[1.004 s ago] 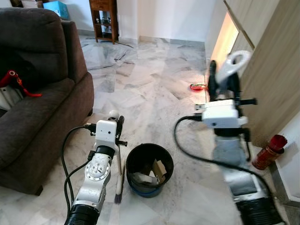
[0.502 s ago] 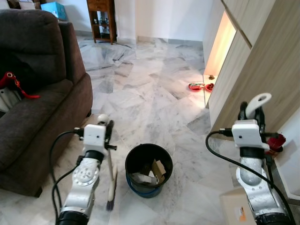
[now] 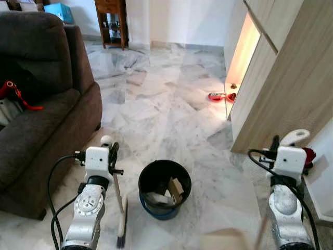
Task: Sweep floor
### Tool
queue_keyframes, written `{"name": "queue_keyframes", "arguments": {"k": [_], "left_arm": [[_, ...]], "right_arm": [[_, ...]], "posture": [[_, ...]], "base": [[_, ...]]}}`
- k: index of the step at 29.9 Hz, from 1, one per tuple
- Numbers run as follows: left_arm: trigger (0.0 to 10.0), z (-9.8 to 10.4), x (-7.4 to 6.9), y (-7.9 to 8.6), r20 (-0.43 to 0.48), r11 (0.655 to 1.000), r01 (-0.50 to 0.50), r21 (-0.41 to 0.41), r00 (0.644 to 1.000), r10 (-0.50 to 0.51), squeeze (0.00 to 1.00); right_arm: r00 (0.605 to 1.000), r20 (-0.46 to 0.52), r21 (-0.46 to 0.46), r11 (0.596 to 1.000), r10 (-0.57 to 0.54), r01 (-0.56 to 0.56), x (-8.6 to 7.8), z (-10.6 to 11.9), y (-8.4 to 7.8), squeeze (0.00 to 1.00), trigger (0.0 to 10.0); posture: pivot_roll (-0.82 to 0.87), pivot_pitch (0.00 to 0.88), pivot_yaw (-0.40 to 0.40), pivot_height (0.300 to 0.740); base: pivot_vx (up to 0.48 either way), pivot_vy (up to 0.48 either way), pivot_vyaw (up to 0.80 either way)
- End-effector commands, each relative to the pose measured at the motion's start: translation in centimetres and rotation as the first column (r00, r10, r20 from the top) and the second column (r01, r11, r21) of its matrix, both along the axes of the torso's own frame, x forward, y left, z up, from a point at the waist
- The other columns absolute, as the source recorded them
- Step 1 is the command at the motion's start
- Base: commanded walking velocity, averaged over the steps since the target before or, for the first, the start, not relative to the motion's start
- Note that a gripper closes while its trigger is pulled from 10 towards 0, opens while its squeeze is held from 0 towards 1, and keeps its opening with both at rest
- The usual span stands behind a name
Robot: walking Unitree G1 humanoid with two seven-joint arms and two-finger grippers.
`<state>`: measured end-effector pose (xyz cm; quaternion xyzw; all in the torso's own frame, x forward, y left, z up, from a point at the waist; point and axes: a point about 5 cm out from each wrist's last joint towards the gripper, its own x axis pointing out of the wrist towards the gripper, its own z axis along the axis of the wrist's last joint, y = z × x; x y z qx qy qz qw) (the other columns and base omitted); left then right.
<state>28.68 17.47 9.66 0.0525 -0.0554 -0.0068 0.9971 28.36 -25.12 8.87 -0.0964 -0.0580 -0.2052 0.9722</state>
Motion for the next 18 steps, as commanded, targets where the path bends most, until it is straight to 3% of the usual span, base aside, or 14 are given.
{"name": "queue_keyframes", "arguments": {"k": [1, 3, 18], "left_arm": [[10.0, 1.53, 0.36, -0.25, 0.070, 1.000, 0.015, 0.005, 0.997, -0.016, 0.00], [10.0, 1.59, 0.32, -0.40, 0.073, 1.000, 0.022, 0.014, 0.997, -0.023, 0.00], [10.0, 1.56, 0.22, -0.94, 0.076, 0.999, 0.035, 0.012, 0.996, -0.036, 0.00]], "right_arm": [[0.999, 0.045, 0.025, 1.000, -0.014, 0.013, 0.56, 1.13, -0.60, 0.00, 10.0], [0.999, 0.041, 0.026, 1.000, 0.008, -0.009, 0.70, 1.16, -0.69, 0.00, 10.0], [0.997, 0.031, 0.030, 0.997, 0.070, -0.071, 0.91, 1.01, -0.06, 0.00, 10.0]], "posture": [[0.02, 0.000, -0.012, 0.740], [0.01, 0.000, -0.011, 0.740], [0.01, 0.000, -0.014, 0.740]], "base": [[0.000, 0.000, 0.00], [0.000, 0.000, 0.00], [-0.308, 0.000, 0.00]]}}
